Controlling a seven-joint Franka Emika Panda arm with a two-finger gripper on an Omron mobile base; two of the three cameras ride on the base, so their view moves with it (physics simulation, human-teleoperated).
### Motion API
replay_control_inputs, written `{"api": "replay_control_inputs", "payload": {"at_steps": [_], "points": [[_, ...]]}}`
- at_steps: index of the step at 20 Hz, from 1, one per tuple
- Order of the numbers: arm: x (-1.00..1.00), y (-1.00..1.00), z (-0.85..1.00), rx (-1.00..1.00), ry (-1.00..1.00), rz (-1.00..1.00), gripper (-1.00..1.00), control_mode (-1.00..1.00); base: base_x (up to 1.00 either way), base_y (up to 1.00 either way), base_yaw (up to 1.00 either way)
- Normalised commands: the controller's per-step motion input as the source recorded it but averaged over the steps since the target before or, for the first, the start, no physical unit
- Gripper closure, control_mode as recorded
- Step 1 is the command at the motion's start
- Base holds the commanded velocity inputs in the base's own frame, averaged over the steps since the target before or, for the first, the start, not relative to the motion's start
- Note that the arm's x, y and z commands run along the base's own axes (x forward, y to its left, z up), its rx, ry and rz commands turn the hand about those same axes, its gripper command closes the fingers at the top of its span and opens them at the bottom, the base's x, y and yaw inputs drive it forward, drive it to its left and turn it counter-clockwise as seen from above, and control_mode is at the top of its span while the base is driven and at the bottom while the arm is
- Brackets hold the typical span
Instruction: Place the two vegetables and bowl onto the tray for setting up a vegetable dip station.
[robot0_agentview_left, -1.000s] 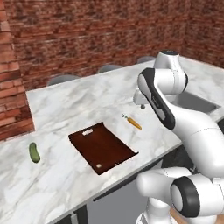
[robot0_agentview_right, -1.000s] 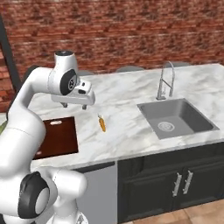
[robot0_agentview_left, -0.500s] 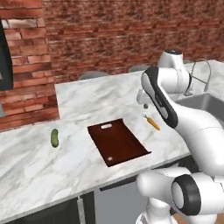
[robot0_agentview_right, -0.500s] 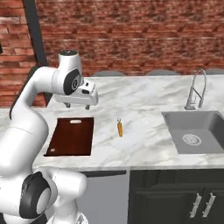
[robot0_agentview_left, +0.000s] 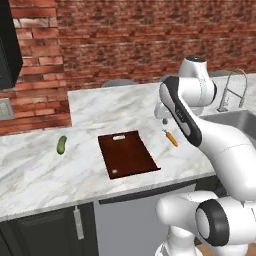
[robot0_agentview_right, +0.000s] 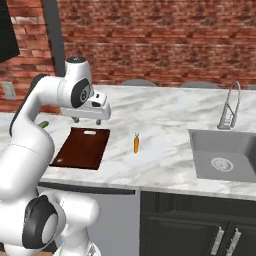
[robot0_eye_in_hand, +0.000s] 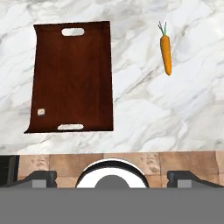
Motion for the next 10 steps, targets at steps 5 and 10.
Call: {"api": "replay_control_inputs", "payload": {"at_steps": [5, 10], "points": [[0.00, 0.00, 0.00, 0.00, 0.00, 0.00, -1.00, 1.00, -0.08, -0.67, 0.25], [0.00, 0.00, 0.00, 0.00, 0.00, 0.00, -1.00, 1.00, 0.00, -0.87, 0.10]]}}
